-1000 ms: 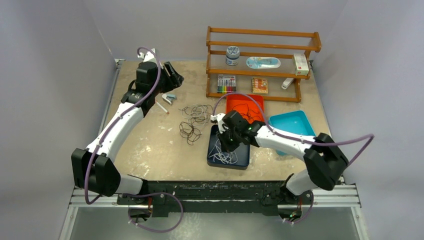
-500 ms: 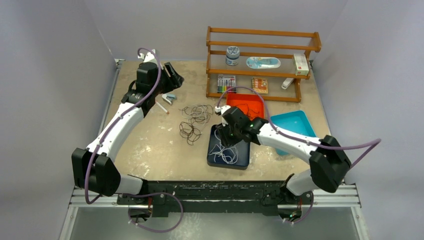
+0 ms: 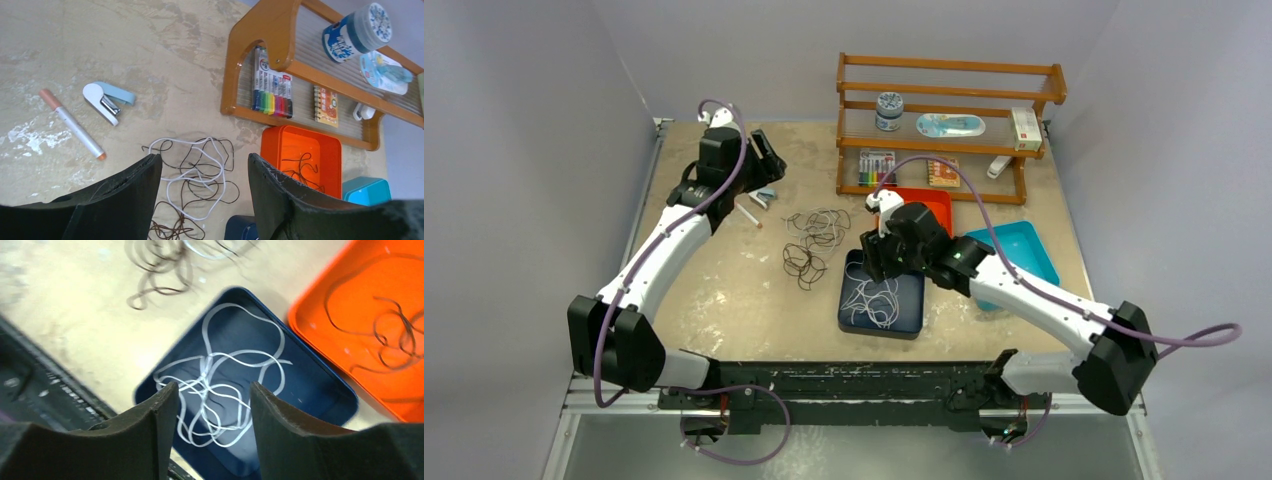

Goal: Untangle the cables

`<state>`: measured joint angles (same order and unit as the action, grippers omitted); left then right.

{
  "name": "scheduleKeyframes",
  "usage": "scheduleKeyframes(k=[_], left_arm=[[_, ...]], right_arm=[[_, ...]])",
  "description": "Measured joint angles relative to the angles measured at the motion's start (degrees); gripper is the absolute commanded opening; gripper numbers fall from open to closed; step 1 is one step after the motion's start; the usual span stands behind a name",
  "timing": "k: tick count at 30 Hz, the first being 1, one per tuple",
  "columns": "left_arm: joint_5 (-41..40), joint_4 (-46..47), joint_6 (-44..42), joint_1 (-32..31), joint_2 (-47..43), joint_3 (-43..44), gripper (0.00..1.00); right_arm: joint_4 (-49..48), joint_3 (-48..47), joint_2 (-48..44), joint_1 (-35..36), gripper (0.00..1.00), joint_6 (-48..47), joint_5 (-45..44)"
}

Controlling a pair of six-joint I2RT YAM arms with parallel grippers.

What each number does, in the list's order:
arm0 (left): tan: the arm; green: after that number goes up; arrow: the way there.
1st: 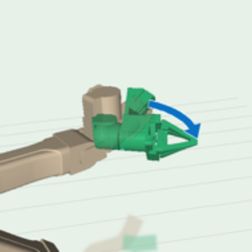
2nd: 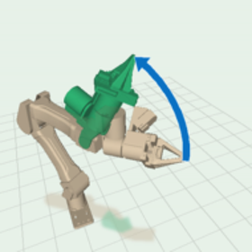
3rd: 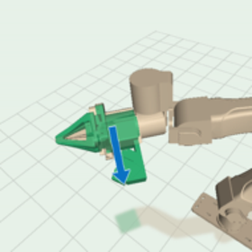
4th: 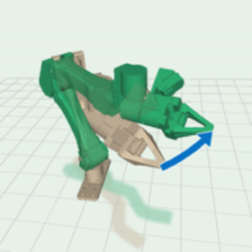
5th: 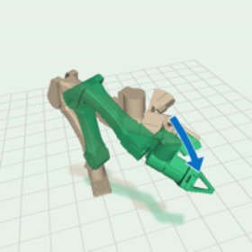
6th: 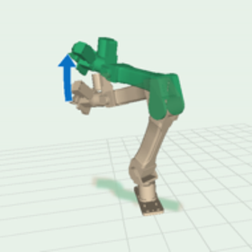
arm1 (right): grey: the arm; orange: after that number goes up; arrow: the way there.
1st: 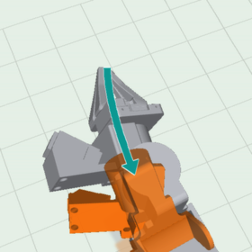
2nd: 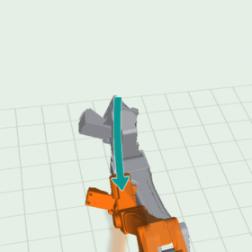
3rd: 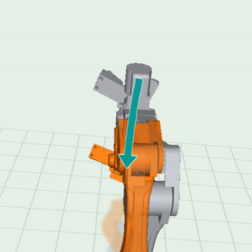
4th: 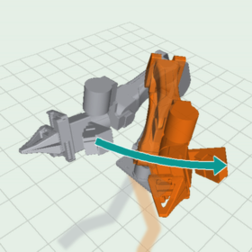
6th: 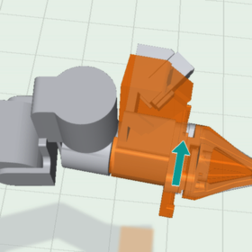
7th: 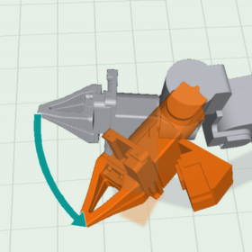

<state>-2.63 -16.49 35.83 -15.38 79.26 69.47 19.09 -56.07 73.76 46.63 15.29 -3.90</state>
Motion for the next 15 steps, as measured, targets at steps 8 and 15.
scheduleKeyframes(k=[8,15], left_arm=[[-0.81,-2.56,-0.52,0.0,0.33,-1.88,0.63],[-0.79,-3.63,-0.52,0.0,0.66,-3.45,0.63]], right_arm=[[-10.08,3.69,-0.44,-0.15,0.42,-4.33,18.67],[-14.88,7.74,6.95,-0.13,0.31,-6.19,26.53]])
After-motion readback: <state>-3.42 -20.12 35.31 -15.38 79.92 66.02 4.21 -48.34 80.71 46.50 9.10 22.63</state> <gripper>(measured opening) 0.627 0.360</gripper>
